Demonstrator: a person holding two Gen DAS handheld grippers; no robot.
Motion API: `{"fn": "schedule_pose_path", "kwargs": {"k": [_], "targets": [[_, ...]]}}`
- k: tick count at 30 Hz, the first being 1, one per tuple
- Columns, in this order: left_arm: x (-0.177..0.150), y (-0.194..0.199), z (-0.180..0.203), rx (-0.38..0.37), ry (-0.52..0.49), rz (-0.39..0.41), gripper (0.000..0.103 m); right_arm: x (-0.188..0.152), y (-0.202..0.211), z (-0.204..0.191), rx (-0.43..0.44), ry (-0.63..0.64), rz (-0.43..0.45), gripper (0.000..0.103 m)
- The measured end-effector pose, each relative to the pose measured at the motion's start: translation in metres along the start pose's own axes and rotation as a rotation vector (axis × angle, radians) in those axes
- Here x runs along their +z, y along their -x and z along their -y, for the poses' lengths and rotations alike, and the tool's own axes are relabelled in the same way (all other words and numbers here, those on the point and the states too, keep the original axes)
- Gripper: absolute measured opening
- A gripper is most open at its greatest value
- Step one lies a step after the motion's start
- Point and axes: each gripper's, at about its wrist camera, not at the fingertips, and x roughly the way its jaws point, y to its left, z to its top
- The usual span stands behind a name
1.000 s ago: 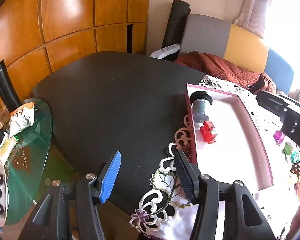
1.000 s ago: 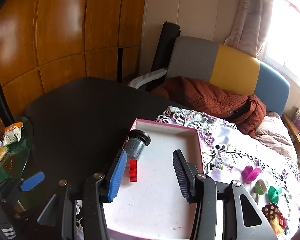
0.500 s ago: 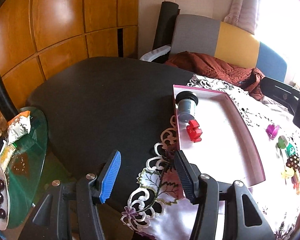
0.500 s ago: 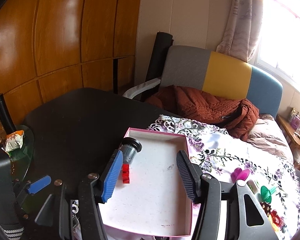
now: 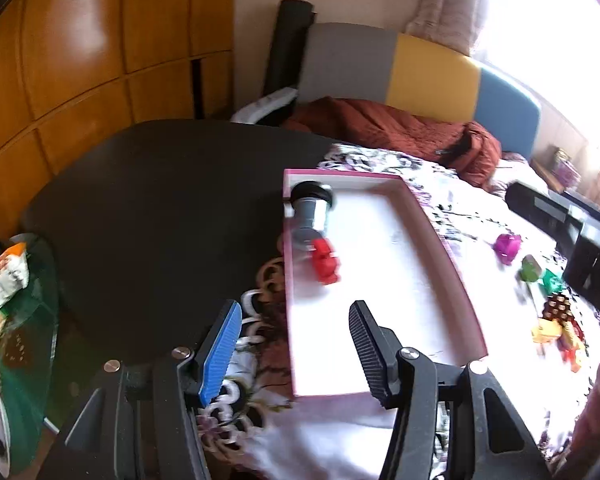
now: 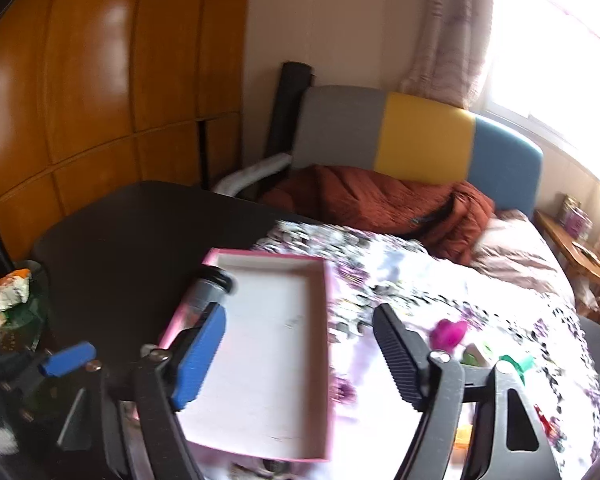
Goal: Organize rigid objects
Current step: 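Move both tools back from the box toward the remaining toys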
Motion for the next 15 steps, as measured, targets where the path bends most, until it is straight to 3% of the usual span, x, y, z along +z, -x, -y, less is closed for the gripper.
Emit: {"fn": "schedule_pose_path", "kwargs": {"k": [8, 15], "targets": [[0.005, -0.008, 0.067, -0.161, -0.163, -0.033, 0.057, -0.047, -0.018, 0.119, -0.198, -0.108, -0.158, 0.081], [-0.005, -0.021, 0.151, -0.311, -0.378, -0.080, 0.057, -0.084, -0.001, 0.247, -0.360, -0.333, -0.216, 0.083]]}}
